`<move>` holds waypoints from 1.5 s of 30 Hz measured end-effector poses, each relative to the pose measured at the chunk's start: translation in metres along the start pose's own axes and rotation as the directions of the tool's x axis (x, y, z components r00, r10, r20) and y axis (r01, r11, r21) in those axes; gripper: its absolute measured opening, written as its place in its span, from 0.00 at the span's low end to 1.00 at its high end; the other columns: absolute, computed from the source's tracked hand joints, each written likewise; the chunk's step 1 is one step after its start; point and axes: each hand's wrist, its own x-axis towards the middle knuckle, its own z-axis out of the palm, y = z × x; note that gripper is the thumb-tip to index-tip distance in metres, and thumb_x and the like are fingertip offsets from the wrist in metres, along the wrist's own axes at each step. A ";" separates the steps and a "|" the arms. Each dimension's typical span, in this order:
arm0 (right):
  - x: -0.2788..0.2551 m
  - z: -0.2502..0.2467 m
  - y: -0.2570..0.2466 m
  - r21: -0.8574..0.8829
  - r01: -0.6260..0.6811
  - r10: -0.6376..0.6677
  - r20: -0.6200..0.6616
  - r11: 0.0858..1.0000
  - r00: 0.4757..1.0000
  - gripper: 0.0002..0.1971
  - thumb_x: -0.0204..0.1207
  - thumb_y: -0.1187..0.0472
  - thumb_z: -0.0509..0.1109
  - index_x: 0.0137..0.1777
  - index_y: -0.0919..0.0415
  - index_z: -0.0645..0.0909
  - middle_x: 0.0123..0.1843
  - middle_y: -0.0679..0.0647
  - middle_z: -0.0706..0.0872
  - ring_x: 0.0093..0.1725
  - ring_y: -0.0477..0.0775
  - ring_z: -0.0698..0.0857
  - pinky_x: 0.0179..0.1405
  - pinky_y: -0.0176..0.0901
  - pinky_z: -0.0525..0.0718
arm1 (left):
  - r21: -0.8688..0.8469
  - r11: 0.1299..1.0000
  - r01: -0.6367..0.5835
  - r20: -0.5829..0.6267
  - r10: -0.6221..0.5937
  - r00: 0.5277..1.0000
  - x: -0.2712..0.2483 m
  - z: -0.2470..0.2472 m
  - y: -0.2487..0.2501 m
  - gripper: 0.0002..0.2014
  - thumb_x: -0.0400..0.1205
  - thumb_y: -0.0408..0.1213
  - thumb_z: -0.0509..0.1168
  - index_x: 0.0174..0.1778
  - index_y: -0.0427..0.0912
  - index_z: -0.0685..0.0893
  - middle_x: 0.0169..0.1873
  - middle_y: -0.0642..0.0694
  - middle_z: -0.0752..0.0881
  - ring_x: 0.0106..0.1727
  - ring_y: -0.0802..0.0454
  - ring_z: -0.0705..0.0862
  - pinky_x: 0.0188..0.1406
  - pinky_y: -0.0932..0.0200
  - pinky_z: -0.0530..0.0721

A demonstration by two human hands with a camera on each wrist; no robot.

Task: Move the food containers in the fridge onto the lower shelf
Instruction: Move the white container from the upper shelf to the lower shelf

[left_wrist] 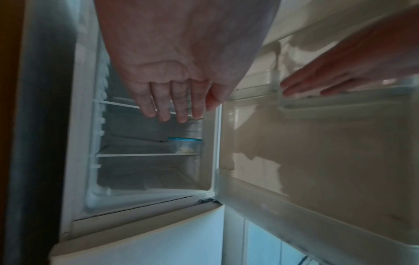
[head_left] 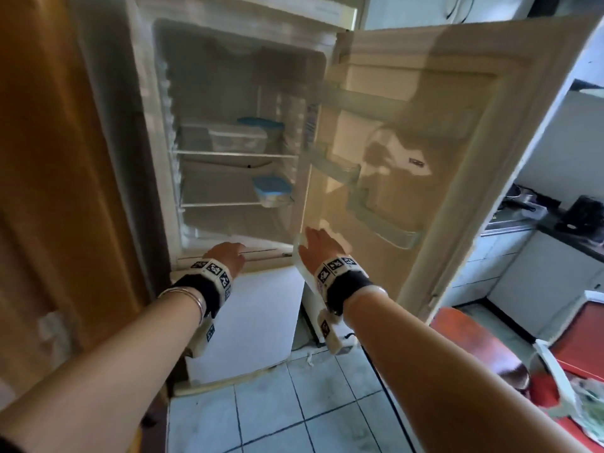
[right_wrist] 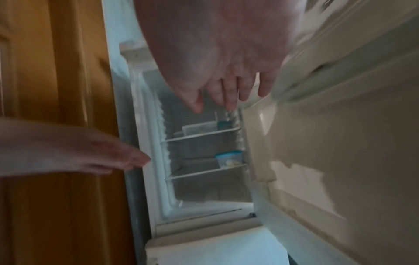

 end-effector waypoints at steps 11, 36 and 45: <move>0.087 0.069 -0.085 -0.247 0.159 -0.103 0.226 0.956 0.969 0.23 0.84 0.52 0.55 0.76 0.60 0.66 0.79 0.57 0.71 0.82 0.58 0.62 0.79 0.55 0.65 | -0.017 0.997 0.077 0.055 -0.076 0.996 0.061 -0.036 -0.090 0.24 0.85 0.35 0.50 0.80 0.45 0.66 0.81 0.44 0.65 0.81 0.46 0.65 0.83 0.52 0.62; 0.393 0.025 -0.106 0.017 0.184 -0.182 -0.055 0.983 0.982 0.24 0.80 0.60 0.58 0.76 0.64 0.69 0.77 0.63 0.73 0.75 0.62 0.72 0.74 0.52 0.71 | -0.111 0.991 0.070 -0.201 -0.092 0.975 0.328 -0.111 -0.024 0.24 0.86 0.33 0.52 0.81 0.40 0.63 0.81 0.39 0.65 0.81 0.43 0.64 0.81 0.54 0.59; 0.481 -0.012 -0.129 0.092 0.139 -0.120 -0.189 0.986 0.975 0.25 0.84 0.55 0.53 0.80 0.58 0.62 0.83 0.57 0.63 0.79 0.61 0.67 0.78 0.53 0.70 | -0.158 0.986 -0.061 -0.498 -0.026 0.867 0.410 -0.164 -0.049 0.25 0.82 0.28 0.53 0.78 0.38 0.68 0.80 0.38 0.66 0.82 0.43 0.62 0.83 0.51 0.60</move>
